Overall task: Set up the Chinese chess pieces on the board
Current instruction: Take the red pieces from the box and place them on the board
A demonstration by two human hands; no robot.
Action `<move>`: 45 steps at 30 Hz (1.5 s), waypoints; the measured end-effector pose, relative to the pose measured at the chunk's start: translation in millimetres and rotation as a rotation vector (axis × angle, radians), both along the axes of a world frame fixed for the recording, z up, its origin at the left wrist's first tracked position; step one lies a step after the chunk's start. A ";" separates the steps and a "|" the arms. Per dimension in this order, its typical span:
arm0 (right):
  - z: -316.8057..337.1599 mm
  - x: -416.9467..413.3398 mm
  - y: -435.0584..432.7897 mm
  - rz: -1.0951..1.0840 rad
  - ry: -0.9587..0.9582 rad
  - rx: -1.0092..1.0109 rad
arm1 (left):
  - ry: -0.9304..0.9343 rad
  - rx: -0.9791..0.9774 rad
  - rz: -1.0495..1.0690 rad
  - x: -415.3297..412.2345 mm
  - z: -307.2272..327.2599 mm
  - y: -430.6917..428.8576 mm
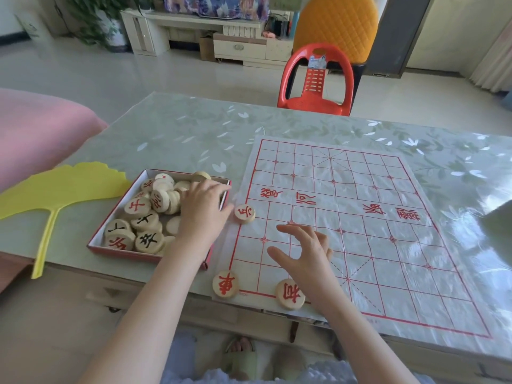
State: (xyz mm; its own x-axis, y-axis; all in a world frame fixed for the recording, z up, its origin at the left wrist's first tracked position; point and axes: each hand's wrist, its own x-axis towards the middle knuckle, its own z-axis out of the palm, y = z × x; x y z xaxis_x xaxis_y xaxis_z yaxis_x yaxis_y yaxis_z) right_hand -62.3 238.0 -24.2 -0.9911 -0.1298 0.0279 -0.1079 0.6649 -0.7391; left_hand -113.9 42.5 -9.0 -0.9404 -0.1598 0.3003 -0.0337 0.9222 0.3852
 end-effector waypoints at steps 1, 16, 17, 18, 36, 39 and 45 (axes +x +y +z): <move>1.1 0.2 -2.6 0.008 -0.002 -0.003 | 0.044 0.054 0.047 7.9 5.3 -11.1; 14.0 17.0 -92.2 0.205 -0.056 -0.092 | -0.118 0.449 0.324 90.3 0.7 -99.3; 15.0 15.9 -98.6 0.208 -0.057 -0.090 | -0.123 0.431 0.295 88.6 -0.6 -98.0; 16.0 14.2 -104.4 0.207 -0.058 -0.090 | -0.125 0.414 0.265 86.7 -2.1 -96.8; 7.2 -39.8 -188.7 0.234 0.114 -0.085 | -0.019 0.546 0.411 81.1 -4.8 -131.8; -1.1 -54.6 -205.2 0.246 0.207 -0.024 | 0.063 0.673 0.393 79.4 -2.3 -133.6; -14.1 -72.6 -216.2 0.415 0.386 0.291 | -0.009 1.010 0.323 79.6 -3.0 -143.1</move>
State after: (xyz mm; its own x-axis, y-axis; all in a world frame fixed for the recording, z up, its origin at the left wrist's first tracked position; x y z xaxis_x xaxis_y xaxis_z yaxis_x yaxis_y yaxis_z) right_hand -134.9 21.8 -38.4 -0.7821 -0.5573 0.2789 -0.6225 0.6782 -0.3905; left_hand -34.3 -100.5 -11.9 -0.8104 -0.5738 -0.1182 -0.2267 0.1211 0.9664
